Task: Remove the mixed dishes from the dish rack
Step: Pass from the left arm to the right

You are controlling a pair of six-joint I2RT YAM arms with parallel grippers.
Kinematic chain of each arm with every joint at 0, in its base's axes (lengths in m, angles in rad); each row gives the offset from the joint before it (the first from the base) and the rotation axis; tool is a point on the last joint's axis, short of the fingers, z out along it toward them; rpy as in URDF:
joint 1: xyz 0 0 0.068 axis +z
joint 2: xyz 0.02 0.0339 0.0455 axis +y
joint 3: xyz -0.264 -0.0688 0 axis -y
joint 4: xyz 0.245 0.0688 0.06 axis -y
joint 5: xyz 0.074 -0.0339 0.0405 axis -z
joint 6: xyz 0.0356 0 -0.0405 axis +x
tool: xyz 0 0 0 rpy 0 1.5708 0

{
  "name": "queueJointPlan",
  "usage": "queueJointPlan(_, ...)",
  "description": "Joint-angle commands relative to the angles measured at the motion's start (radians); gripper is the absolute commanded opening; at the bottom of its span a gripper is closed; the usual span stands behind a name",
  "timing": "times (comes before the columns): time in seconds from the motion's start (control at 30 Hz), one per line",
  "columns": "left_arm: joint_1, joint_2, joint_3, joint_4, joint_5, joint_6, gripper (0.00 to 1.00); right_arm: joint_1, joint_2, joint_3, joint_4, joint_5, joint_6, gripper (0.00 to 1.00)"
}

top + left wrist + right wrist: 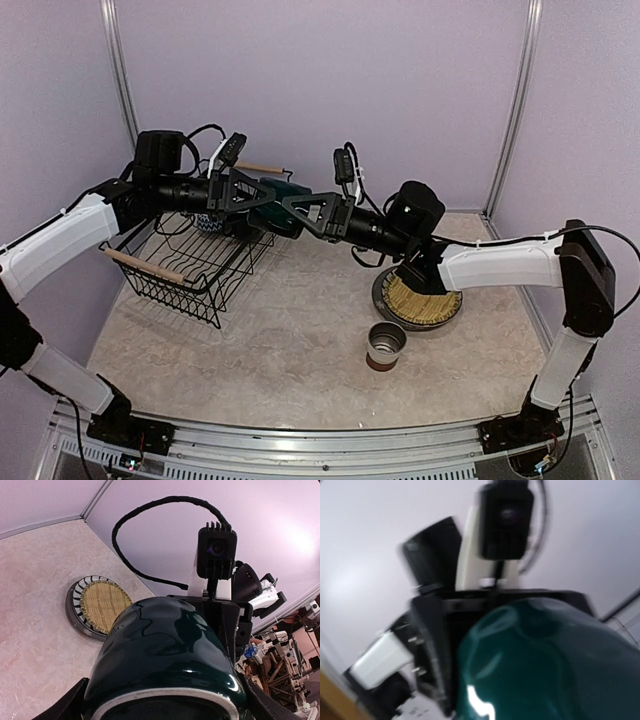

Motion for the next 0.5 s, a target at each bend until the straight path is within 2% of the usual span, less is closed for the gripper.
queueJointPlan(0.0, -0.009, -0.001, 0.006, 0.052, -0.005, 0.018, 0.26, -0.005, -0.003, -0.004, 0.018, 0.021, -0.017, 0.04)
queueJointPlan(0.07, -0.009, -0.004, 0.009, 0.039, -0.019, 0.03, 0.34, -0.006, -0.01, -0.004, -0.011, 0.025, -0.036, 0.0)
queueJointPlan(0.23, -0.01, -0.004, 0.013, 0.023, -0.036, 0.039, 0.56, -0.007, -0.058, -0.03, -0.101, 0.067, -0.105, 0.0)
queueJointPlan(0.4, -0.01, -0.007, 0.015, 0.004, -0.077, 0.06, 0.9, -0.008, -0.123, -0.058, -0.213, 0.119, -0.171, 0.0)
queueJointPlan(0.47, -0.01, -0.01, 0.014, -0.002, -0.088, 0.067, 0.98, -0.011, -0.151, -0.07, -0.273, 0.148, -0.2, 0.0)
